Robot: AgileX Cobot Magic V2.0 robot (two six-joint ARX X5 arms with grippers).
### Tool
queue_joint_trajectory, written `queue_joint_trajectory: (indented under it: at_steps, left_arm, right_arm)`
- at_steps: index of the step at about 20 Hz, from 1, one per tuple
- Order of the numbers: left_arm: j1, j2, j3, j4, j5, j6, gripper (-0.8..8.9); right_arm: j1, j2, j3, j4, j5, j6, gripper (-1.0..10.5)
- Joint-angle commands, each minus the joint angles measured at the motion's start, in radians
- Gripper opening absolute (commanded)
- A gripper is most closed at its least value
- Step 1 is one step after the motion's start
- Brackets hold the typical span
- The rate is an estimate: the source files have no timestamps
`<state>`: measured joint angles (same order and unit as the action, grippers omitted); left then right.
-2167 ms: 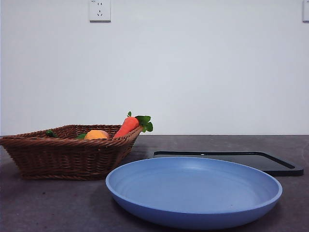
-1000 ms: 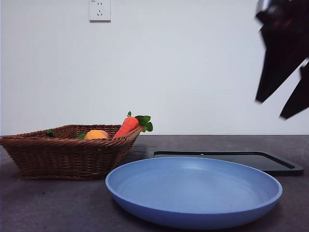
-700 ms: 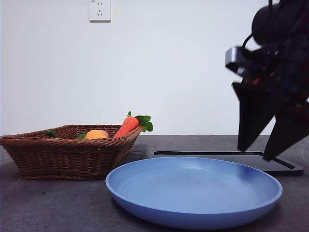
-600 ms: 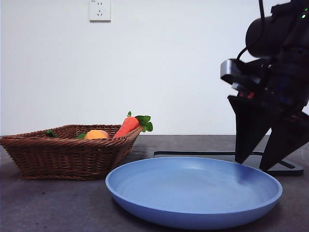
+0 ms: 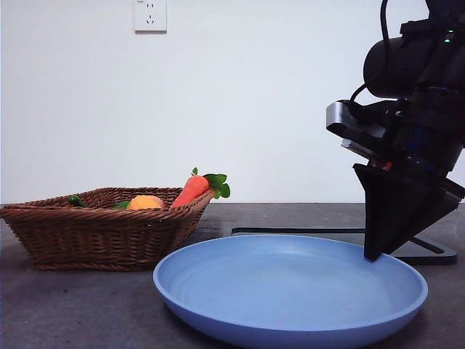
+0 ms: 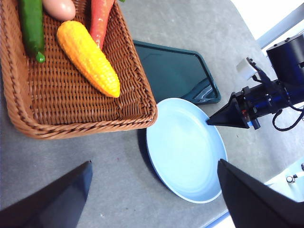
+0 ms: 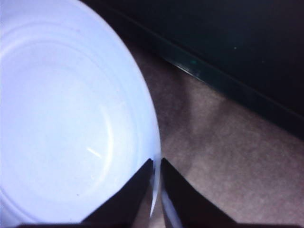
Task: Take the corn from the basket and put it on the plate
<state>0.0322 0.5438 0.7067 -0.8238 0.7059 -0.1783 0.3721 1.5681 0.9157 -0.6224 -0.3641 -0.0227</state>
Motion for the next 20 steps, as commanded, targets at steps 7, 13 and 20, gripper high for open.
queue_joint_trajectory:
  at_steps: [7, 13, 20]
  left_arm:
    - [-0.045, 0.069, 0.03, 0.011, 0.003, 0.006, 4.3]
    - [-0.16, 0.209, 0.122, 0.079, -0.138, -0.018, 4.3]
    - [-0.335, 0.491, 0.279, 0.123, -0.383, -0.021, 4.3]
  right_arm:
    - [-0.008, -0.013, 0.02, -0.023, -0.006, 0.011, 0.0]
    - [-0.044, -0.164, 0.12, -0.231, -0.001, -0.021, 0.0]
    - [-0.128, -0.375, 0.219, -0.348, 0.002, -0.031, 0.0]
